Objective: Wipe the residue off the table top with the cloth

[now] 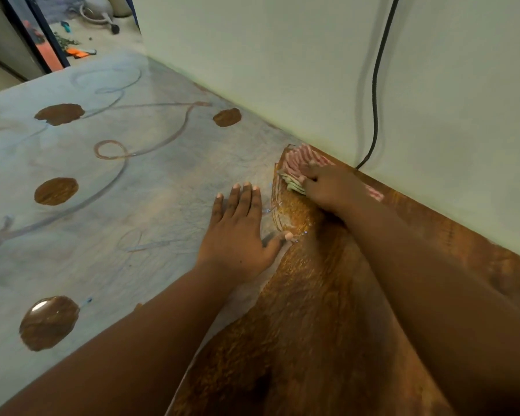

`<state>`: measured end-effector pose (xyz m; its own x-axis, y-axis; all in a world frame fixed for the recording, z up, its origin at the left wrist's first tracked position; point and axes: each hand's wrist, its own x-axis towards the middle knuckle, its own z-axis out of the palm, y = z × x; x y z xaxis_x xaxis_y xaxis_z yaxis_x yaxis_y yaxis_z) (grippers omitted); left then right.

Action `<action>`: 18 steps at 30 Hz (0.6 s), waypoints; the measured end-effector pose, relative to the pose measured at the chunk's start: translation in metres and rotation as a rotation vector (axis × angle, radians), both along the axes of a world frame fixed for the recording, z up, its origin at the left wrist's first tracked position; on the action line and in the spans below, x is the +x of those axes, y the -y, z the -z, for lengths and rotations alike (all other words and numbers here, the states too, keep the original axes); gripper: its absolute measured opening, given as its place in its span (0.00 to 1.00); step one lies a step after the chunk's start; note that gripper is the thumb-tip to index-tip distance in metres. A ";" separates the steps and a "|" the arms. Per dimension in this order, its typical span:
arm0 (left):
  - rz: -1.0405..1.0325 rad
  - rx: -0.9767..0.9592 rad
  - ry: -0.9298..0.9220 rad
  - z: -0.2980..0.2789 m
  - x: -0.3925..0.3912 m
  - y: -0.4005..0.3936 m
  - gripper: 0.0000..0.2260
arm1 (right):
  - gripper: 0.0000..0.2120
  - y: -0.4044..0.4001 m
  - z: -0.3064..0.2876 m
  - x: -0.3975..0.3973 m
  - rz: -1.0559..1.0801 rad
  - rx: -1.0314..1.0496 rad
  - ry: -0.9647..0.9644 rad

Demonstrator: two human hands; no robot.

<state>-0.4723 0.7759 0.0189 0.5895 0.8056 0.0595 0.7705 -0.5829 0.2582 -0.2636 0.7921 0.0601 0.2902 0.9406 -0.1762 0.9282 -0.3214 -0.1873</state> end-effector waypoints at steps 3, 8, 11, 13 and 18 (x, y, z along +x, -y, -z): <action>0.006 0.002 0.037 -0.001 0.000 0.001 0.41 | 0.21 -0.004 0.010 -0.040 -0.140 0.014 0.015; 0.005 0.011 0.075 -0.003 0.000 0.002 0.42 | 0.20 0.035 0.012 -0.012 -0.352 -0.026 -0.094; 0.008 0.004 0.064 -0.002 -0.001 0.001 0.42 | 0.19 0.019 0.004 0.019 -0.237 -0.034 -0.146; 0.002 -0.004 0.069 -0.003 -0.001 0.001 0.41 | 0.21 -0.014 0.000 0.026 -0.117 0.016 -0.116; -0.011 -0.025 0.064 -0.003 -0.002 0.003 0.41 | 0.23 -0.089 0.004 0.002 -0.085 0.028 -0.013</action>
<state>-0.4739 0.7734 0.0220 0.5758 0.8140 0.0768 0.7587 -0.5670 0.3209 -0.2613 0.8807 0.0557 0.2070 0.9664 -0.1524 0.9495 -0.2360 -0.2069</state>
